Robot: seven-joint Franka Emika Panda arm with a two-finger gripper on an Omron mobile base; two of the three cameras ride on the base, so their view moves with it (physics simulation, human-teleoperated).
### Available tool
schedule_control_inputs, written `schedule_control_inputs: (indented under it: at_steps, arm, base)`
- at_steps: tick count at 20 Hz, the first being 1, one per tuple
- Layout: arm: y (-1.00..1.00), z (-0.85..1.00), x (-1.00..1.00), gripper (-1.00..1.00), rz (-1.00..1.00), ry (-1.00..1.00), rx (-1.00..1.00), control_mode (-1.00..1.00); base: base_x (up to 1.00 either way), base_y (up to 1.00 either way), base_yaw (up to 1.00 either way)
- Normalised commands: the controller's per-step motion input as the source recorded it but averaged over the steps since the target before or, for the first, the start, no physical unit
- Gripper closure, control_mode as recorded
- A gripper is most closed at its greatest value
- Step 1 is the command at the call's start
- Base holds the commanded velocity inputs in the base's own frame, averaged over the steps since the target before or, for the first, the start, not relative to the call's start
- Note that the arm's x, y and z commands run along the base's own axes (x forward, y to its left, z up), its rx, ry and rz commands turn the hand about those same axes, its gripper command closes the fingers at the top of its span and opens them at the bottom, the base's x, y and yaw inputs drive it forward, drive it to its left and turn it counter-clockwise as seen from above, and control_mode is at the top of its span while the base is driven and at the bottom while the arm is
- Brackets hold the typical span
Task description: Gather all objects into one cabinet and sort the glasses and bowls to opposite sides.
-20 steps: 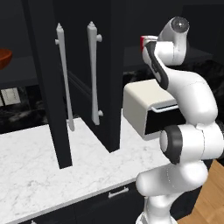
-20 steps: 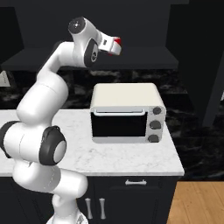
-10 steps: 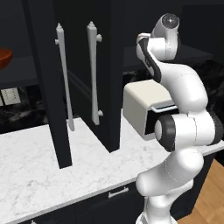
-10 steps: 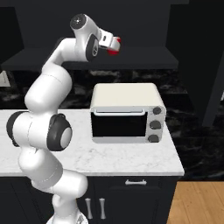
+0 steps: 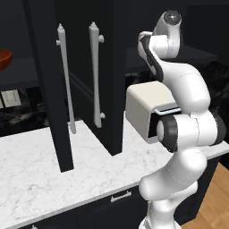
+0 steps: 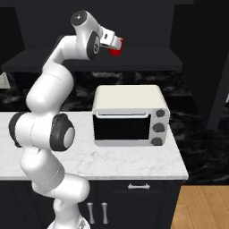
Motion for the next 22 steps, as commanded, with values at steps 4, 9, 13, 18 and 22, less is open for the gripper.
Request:
schedule_control_inputs:
  at_steps: [4, 9, 13, 18, 22]
  arm:
    - [0.05, 0.0, 0.06, -1.0, 0.0, 0.0, 0.0, -1.0]
    - [0.0, 0.0, 0.02, -1.0, 0.0, 0.0, 0.0, -1.0]
    - [0.08, 0.0, 0.17, -1.0, -0.01, 0.0, 0.0, -1.0]
    - [0.12, 0.0, 0.21, -1.0, -0.03, 0.0, 0.0, -1.0]
    - [0.0, 0.0, 0.34, -1.0, 0.0, 0.0, 0.0, -1.0]
  base:
    - [0.0, 0.0, 0.0]
    - [0.0, 0.0, 0.0]
    - [0.0, 0.0, 0.0]
    - [0.0, 0.0, 0.0]
    - [0.0, 0.0, 0.0]
